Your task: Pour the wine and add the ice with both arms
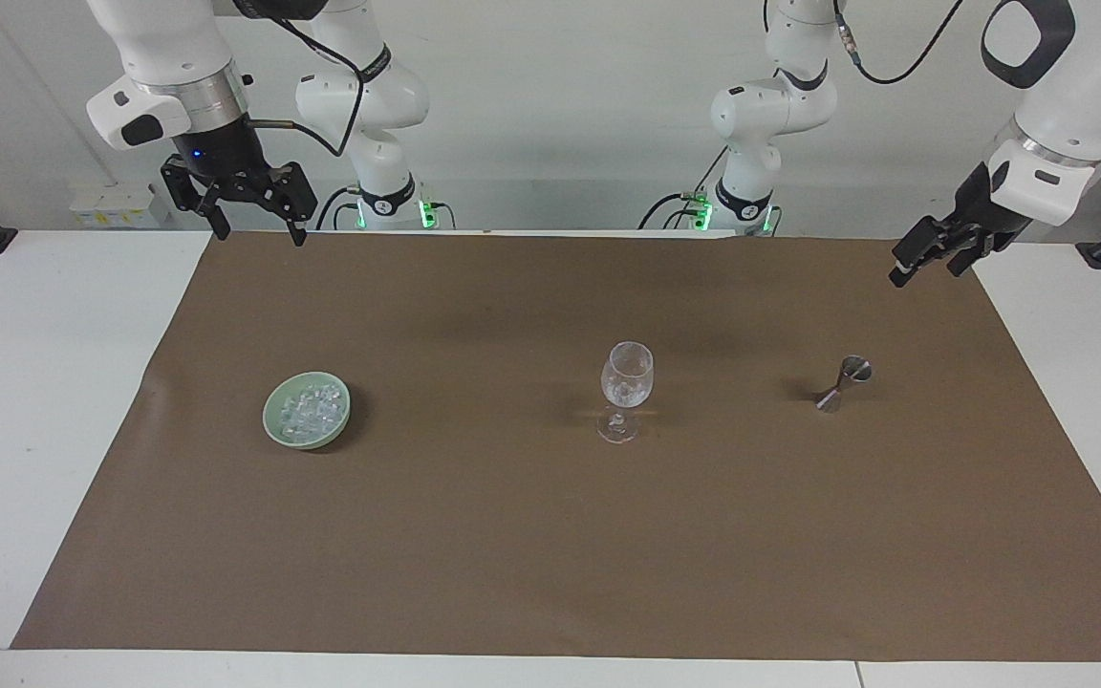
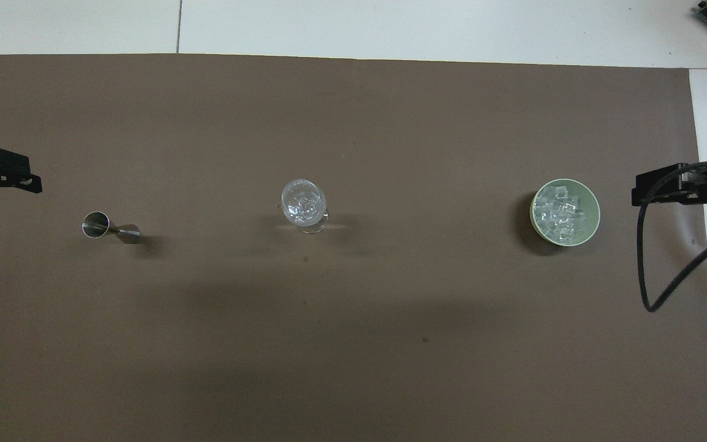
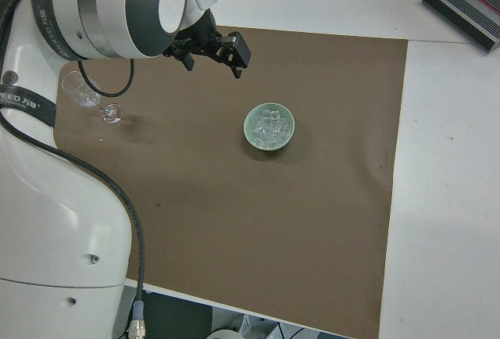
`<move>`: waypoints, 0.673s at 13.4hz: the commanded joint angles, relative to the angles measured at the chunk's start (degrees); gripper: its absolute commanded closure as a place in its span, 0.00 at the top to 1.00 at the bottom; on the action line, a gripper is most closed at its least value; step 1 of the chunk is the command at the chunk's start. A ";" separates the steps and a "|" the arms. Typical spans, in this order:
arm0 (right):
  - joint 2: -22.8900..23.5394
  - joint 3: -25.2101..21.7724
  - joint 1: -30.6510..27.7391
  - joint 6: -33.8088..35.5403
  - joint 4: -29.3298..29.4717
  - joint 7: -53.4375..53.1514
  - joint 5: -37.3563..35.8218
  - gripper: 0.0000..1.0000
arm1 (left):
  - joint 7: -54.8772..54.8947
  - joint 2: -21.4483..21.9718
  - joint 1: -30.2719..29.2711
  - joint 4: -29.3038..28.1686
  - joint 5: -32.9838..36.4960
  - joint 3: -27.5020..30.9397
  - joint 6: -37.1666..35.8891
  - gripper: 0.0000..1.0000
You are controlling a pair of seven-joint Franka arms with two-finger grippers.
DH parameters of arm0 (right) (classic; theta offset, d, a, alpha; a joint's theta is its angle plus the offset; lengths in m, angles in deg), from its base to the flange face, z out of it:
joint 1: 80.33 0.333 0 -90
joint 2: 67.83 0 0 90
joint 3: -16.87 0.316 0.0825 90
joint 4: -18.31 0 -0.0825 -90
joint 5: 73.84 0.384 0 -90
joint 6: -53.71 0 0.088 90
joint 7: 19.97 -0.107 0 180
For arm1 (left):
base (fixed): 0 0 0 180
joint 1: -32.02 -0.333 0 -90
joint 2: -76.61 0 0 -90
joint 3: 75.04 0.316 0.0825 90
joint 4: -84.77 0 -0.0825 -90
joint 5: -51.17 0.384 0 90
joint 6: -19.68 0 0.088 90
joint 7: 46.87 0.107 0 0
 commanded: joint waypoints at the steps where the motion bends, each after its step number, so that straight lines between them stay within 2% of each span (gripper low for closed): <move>1: -1.20 -0.82 0.51 -0.04 -2.45 0.84 0.28 1.00 | 0.77 0.44 4.34 -1.13 1.37 3.74 0.15 1.00; 2: -1.29 -0.82 0.51 -0.30 -2.80 0.76 0.28 1.00 | 0.77 -0.43 6.62 -0.87 1.37 5.24 -0.54 1.00; 9: -1.38 -0.38 0.68 -0.74 -2.72 0.40 0.28 1.00 | 0.94 -1.76 9.81 1.94 2.60 6.84 -2.31 1.00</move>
